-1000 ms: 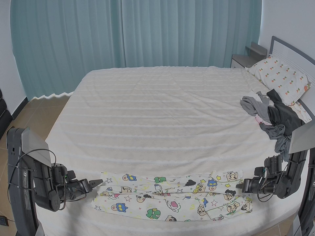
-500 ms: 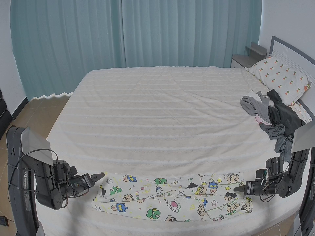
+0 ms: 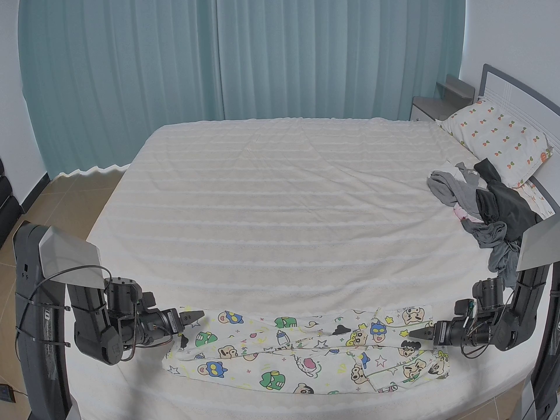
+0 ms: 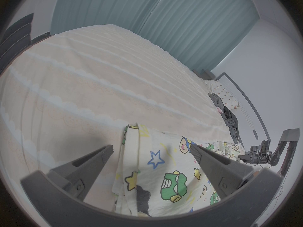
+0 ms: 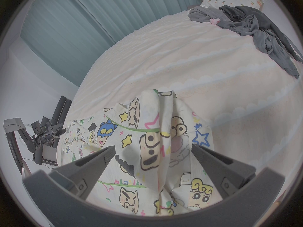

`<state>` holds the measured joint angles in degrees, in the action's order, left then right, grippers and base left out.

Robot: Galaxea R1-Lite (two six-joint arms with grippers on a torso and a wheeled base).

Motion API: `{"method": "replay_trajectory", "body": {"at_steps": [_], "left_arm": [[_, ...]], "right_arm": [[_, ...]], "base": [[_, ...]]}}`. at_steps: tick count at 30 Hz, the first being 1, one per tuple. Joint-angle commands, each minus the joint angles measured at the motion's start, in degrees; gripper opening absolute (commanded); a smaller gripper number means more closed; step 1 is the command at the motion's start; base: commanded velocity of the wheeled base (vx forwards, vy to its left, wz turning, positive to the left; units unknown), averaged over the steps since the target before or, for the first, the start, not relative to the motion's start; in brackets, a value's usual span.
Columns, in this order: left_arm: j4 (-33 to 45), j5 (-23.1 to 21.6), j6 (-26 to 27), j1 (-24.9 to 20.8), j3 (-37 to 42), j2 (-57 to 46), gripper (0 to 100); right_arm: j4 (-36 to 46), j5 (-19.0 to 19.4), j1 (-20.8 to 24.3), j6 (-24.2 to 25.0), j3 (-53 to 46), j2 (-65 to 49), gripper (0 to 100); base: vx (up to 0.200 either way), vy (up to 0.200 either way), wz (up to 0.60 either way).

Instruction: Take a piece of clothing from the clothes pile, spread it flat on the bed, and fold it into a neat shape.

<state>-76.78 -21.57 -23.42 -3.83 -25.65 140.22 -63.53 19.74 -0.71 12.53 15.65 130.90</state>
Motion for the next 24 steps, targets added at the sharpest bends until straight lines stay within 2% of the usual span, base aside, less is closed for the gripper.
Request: {"method": "replay_trajectory", "body": {"at_steps": [1, 5, 6, 18, 24], "left_arm": [[0.05, -0.23, 0.22, -0.3, -0.37, -0.03, 100], [0.14, -0.41, 0.22, -0.74, -0.37, -0.03, 100], [0.14, -0.41, 0.22, -0.83, -0.37, -0.03, 0], [-0.22, 0.21, 0.39, 0.22, -0.19, -0.21, 0], [0.14, 1.44, 0.3, 0.75, -2.56, -2.23, 0]], "right_arm": [[-0.02, 0.04, 0.0, 0.04, 0.08, 0.58, 100], [-0.02, 0.04, 0.09, 0.04, 0.08, 0.67, 100], [-0.02, 0.04, 0.09, 0.04, 0.08, 0.76, 100], [-0.02, 0.04, 0.53, 0.04, 0.17, 1.64, 100], [-0.02, 0.21, 0.62, 0.04, 0.17, 1.9, 100]], "base": [[0.0, 0.0, 0.0], [0.0, 0.0, 0.0], [0.0, 0.0, 0.0], [0.0, 0.0, 0.0], [0.0, 0.0, 0.0]]}}
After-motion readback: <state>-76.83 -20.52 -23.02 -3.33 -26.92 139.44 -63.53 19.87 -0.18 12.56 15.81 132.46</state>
